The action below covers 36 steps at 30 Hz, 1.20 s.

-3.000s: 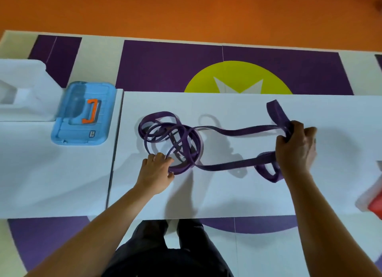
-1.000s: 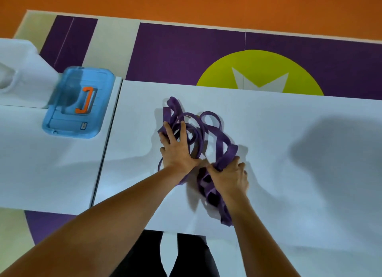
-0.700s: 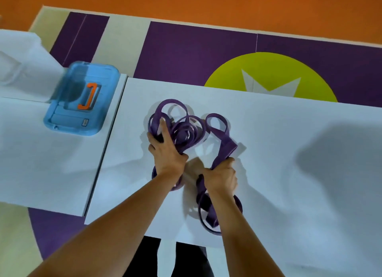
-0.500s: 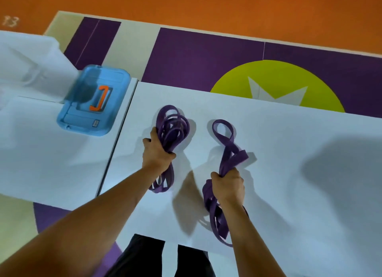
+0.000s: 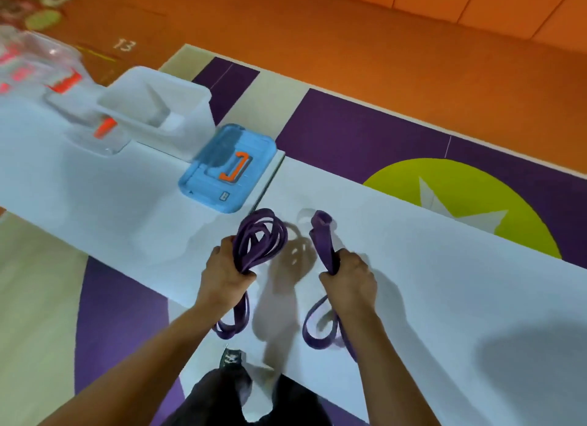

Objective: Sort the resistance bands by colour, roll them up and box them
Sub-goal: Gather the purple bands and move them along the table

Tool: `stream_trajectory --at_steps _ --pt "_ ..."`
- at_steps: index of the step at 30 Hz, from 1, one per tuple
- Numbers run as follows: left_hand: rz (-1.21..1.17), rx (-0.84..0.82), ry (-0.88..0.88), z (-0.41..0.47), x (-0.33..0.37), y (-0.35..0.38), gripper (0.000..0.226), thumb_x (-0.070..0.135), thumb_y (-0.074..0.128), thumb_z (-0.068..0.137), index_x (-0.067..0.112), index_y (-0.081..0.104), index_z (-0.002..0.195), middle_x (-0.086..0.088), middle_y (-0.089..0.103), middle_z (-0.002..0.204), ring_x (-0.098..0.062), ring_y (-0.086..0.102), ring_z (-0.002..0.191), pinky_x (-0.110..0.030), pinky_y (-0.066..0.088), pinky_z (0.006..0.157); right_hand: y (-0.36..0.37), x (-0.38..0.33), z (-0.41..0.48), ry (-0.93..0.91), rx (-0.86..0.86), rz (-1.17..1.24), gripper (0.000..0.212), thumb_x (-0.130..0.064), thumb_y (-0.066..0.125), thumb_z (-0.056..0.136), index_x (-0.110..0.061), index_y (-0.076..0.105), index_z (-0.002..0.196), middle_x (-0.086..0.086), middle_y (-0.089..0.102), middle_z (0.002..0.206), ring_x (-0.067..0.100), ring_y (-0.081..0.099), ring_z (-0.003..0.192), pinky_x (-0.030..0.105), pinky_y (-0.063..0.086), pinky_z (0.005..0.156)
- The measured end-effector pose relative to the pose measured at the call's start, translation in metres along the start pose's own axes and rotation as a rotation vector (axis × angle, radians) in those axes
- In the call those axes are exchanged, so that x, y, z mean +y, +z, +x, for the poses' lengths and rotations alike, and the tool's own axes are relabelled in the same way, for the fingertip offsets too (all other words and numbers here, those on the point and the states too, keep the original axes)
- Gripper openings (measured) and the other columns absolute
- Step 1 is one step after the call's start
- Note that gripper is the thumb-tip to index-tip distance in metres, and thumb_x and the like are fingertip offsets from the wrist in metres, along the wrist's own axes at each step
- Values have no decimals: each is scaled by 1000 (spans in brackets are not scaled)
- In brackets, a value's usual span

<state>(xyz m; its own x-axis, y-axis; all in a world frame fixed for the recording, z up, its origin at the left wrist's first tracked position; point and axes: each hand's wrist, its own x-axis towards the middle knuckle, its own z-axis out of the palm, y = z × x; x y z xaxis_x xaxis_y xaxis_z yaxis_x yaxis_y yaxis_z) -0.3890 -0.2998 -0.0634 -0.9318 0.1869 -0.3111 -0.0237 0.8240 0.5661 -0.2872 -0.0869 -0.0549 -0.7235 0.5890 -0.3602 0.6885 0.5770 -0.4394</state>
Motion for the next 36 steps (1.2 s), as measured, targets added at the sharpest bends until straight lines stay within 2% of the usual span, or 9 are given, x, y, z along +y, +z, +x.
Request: stream_trajectory --at_steps 4,7,11,13,19,22,24,33,36 --pt "-39 86 -40 -10 -39 -50 63 18 75 70 27 50 128 0 60 103 -25 62 87 -38 52 73 16 -65 -10 -121 -39 -40 17 -23 64 84 -18 59 99 0 63 94 28 64 84 33 51 70" --pt "-94 143 -79 -12 -73 -90 61 17 73 68 26 50 124 1 60 100 -21 61 82 -32 45 62 34 -117 -19 -209 -55 -52 16 -26 62 84 -18 57 97 1 62 94 28 63 85 35 51 73" --pt "-125 188 -118 -6 -128 -148 57 18 70 67 29 49 118 2 58 96 -19 59 75 -29 39 54 64 -194 -28 -287 -67 -43 14 -25 65 81 -21 59 92 -2 63 86 23 62 74 33 49 63" --pt "-139 192 -137 -3 -164 -179 56 20 68 65 32 47 116 2 57 95 -18 59 71 -30 39 53 81 -237 -35 -316 -64 -65 14 -24 66 81 -20 58 92 -3 63 85 22 61 73 31 45 60" --pt "-151 225 -162 10 -268 -263 55 20 71 67 30 48 116 3 55 99 -16 59 72 -30 41 54 140 -359 -55 -408 -40 -54 22 -21 67 79 -18 62 99 0 63 84 24 62 73 34 51 61" --pt "-164 254 -180 13 -312 -298 57 22 73 66 30 47 117 5 57 101 -17 61 75 -35 52 60 162 -416 -60 -446 -41 -57 25 -18 67 77 -19 63 102 1 63 88 25 60 74 32 43 58" --pt "-175 284 -199 18 -337 -318 57 23 74 67 30 46 117 4 58 102 -20 61 79 -37 52 64 176 -453 -61 -467 -43 -69 27 -17 65 77 -19 63 103 1 63 90 26 60 75 31 41 58" --pt "-205 341 -271 91 -407 -386 60 20 76 69 23 47 122 0 59 103 -23 59 84 -31 43 58 228 -597 -21 -570 -60 -63 22 -15 63 77 -18 61 99 1 64 85 27 59 72 31 38 56" --pt "-176 335 -313 136 -420 -411 55 23 76 68 23 48 114 0 59 100 -23 59 80 -34 46 60 247 -642 6 -600 -55 -52 22 -13 63 77 -18 60 98 2 64 84 27 60 70 29 37 52"
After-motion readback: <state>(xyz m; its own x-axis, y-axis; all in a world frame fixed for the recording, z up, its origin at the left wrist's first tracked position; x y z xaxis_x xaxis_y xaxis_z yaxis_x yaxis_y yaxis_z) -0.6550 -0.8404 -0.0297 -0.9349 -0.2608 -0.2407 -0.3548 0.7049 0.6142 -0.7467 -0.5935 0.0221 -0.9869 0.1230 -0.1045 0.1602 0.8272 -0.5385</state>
